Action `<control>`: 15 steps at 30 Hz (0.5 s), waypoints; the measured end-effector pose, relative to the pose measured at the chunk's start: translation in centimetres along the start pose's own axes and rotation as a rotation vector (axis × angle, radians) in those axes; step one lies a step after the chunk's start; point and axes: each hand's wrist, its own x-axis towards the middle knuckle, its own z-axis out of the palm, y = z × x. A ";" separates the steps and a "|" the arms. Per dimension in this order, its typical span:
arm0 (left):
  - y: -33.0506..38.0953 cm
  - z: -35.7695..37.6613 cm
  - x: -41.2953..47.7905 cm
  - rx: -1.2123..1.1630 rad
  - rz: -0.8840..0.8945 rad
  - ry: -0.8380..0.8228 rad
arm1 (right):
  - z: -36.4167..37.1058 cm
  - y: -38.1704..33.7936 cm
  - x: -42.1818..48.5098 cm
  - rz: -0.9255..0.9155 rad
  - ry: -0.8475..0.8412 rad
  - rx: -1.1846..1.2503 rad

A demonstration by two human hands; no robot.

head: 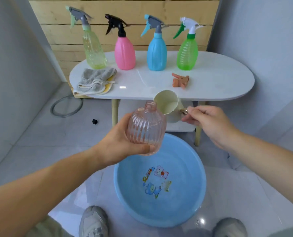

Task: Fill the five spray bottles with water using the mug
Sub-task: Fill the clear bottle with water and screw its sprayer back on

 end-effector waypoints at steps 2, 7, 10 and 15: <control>-0.2 0.1 -0.1 0.010 -0.006 -0.009 | 0.7 3.7 0.4 0.135 -0.071 -0.067; -0.7 0.4 -0.3 0.079 -0.058 0.002 | 2.0 12.6 1.2 0.234 -0.269 -0.478; -1.4 0.6 -0.6 0.120 -0.094 0.003 | 3.0 16.9 1.1 0.198 -0.324 -0.630; -3.1 0.4 -0.5 0.148 -0.157 0.011 | 4.8 23.5 1.3 0.098 -0.477 -0.832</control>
